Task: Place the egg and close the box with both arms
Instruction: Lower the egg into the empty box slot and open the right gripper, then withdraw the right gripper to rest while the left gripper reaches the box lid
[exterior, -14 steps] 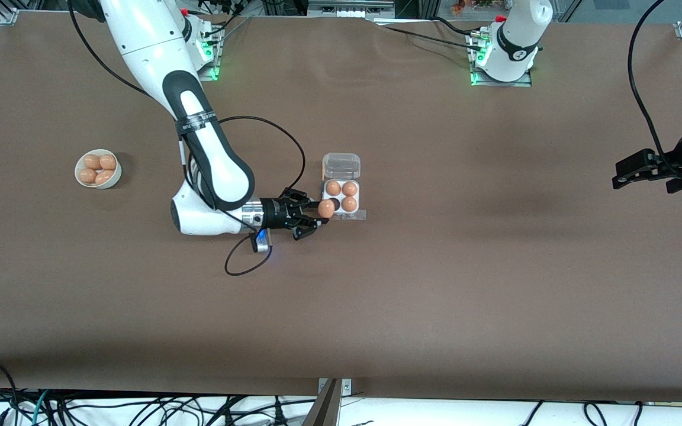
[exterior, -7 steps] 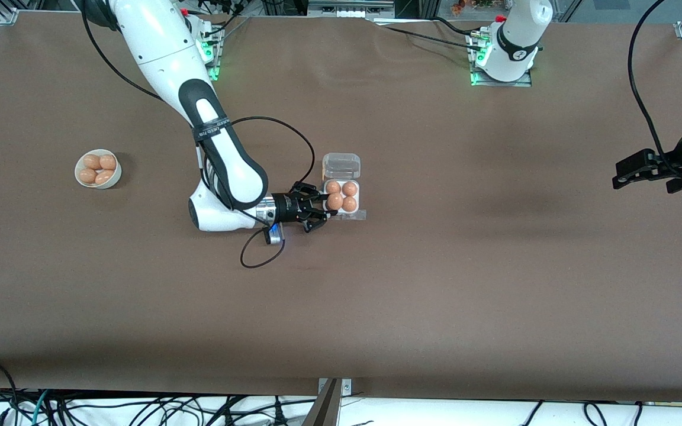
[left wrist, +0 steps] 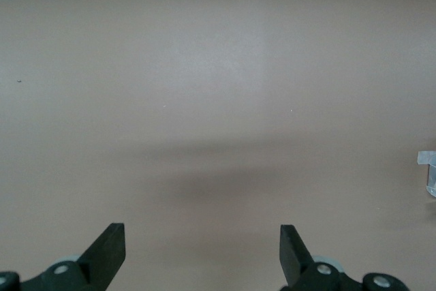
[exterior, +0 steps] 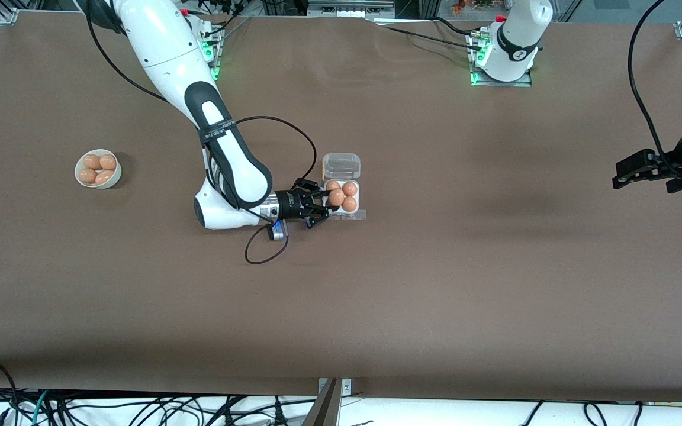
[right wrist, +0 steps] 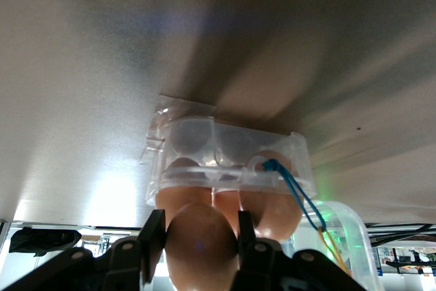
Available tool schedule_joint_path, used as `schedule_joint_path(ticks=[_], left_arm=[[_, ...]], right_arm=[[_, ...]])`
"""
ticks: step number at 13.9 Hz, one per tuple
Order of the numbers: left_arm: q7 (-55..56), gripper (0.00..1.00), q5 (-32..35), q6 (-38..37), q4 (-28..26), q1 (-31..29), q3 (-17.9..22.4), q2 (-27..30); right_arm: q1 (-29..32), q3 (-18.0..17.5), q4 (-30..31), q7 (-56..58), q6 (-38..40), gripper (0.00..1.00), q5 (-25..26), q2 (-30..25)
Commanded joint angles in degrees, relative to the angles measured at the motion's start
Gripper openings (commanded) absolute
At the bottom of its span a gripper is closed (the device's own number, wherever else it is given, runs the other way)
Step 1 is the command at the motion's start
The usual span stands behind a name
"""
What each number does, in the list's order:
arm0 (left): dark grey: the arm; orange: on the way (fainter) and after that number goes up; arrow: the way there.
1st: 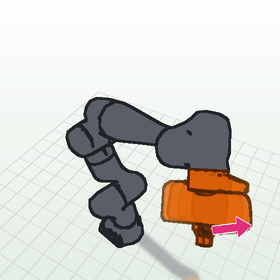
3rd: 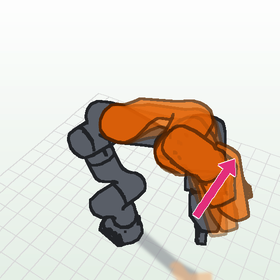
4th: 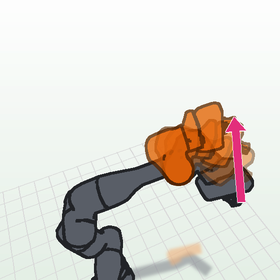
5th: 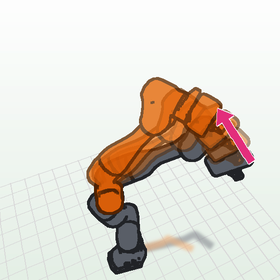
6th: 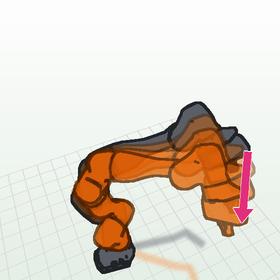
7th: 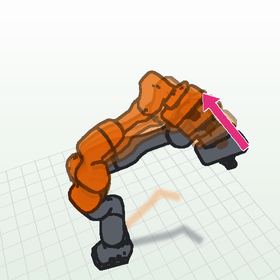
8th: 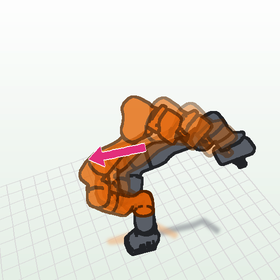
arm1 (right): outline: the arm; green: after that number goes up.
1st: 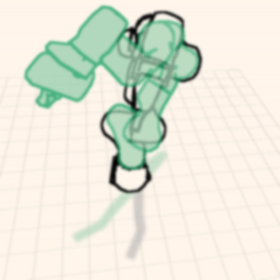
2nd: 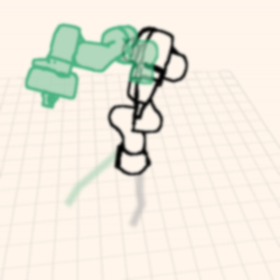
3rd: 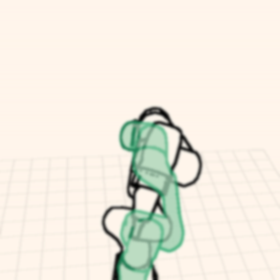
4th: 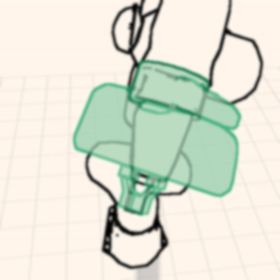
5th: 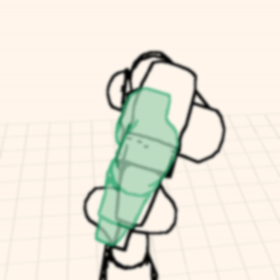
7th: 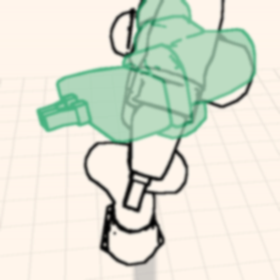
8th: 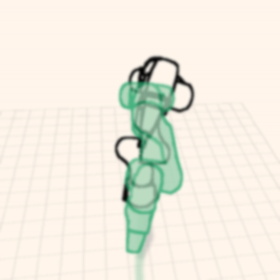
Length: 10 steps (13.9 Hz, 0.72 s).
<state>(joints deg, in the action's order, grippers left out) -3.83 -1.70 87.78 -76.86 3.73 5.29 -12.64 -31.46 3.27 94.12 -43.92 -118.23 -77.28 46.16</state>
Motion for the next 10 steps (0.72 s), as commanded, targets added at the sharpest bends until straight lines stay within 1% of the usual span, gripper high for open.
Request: schedule_joint_path(ticks=[1,2,5,6,9,10], left_arm=[[-0.12,1.0,1.0,-0.41,0.4,-0.04,-0.02,0.07],[-0.13,1.0,1.0,-0.41,0.4,-0.04,-0.02,0.07],[-0.13,1.0,1.09,-0.41,0.4,-0.04,-0.02,0.07],[-0.13,1.0,1.09,-0.41,0.4,-0.04,-0.02,0.07],[-0.04,1.0,1.09,-0.41,0.4,-0.04,-0.02,0.07],[0.22,1.0,1.0,-0.41,0.4,-0.04,-0.02,0.07]], right_arm=[[-0.01,-0.19,0.19,0.85,-0.07,0.97,-0.77,0.25],[0.0,-0.1,0.02,0.85,-0.07,0.99,-0.42,0.16],[0.35,0.16,-1.04,0.33,-0.07,0.99,-0.16,-0.54],[0.7,0.33,-1.48,0.33,-0.24,0.99,1.41,-1.06],[3.94,0.51,-2.18,0.68,-0.94,1.0,14.65,-4.83],[5.26,0.51,-2.1,1.98,-2.43,1.0,20.0,-6.41]])
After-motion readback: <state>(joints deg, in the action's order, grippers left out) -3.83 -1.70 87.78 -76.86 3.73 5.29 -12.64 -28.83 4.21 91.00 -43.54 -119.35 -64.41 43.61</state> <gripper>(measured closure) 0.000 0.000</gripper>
